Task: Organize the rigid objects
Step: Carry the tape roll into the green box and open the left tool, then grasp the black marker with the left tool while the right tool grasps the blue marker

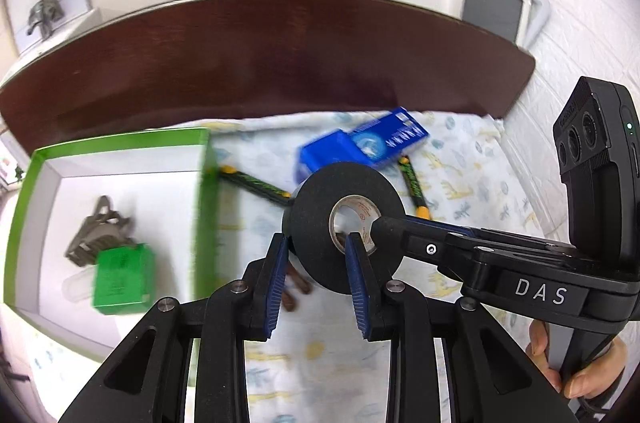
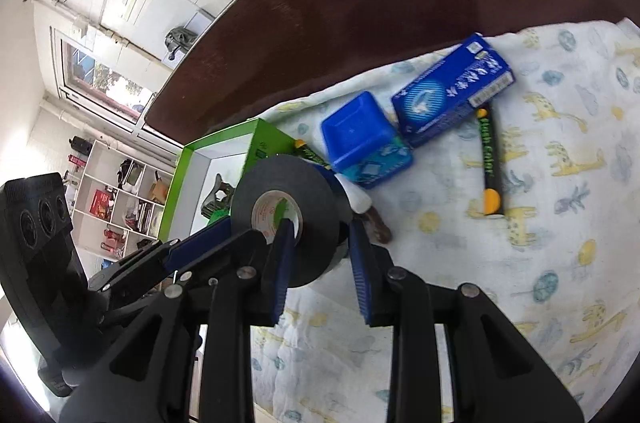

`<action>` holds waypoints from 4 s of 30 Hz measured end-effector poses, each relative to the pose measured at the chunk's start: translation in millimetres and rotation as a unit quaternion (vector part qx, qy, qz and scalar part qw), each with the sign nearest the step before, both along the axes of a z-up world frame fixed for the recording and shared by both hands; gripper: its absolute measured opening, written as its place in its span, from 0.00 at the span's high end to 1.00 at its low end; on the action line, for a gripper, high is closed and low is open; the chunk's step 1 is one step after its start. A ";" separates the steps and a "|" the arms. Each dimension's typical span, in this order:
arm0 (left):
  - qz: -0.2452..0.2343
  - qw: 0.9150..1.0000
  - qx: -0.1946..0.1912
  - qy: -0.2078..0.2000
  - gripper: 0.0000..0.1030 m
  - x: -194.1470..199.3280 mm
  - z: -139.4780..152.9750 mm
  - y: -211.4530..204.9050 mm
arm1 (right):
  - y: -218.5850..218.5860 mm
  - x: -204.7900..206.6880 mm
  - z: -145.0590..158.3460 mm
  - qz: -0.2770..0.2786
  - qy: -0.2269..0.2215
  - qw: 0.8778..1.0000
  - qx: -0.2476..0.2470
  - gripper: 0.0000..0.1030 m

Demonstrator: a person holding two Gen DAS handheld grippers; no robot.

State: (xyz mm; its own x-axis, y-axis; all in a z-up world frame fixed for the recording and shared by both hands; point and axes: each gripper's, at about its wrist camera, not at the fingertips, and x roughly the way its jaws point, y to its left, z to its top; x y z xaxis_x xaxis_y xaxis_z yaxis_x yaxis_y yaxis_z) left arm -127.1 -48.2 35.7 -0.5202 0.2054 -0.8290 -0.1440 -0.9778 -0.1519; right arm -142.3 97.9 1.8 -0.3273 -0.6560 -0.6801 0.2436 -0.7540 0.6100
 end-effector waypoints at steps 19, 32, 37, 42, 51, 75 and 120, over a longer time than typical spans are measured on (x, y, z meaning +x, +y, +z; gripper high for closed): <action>0.167 0.986 0.028 0.009 0.72 9.2 -11.6 -220.3 | -243.9 -17.0 -12.9 0.159 -0.014 0.987 0.020 0.72; 0.177 0.981 0.079 -0.021 0.76 -30.2 -49.4 -280.3 | -297.1 -47.7 -29.5 0.191 -0.040 0.979 0.061 0.85; 0.174 0.981 0.079 -0.034 0.78 -35.7 -61.9 -281.1 | -297.5 -51.5 -38.5 0.190 -0.047 0.978 0.076 0.89; 0.170 0.982 0.071 -0.042 0.78 -37.3 -64.0 -273.0 | -288.5 -47.9 -39.8 0.191 -0.046 0.977 0.079 0.89; 0.150 0.987 0.054 -0.020 0.78 -35.8 -33.5 -237.2 | -250.7 -41.3 -13.5 0.172 -0.018 0.983 0.067 0.88; 0.023 1.000 -0.003 -0.005 0.54 -56.1 8.4 -22.5 | 15.4 -19.0 17.0 -0.043 0.018 0.998 0.044 0.87; 0.219 0.956 0.002 -0.196 0.54 -129.8 -97.2 24.3 | 51.4 -51.6 -63.9 -0.049 0.023 0.971 0.235 0.73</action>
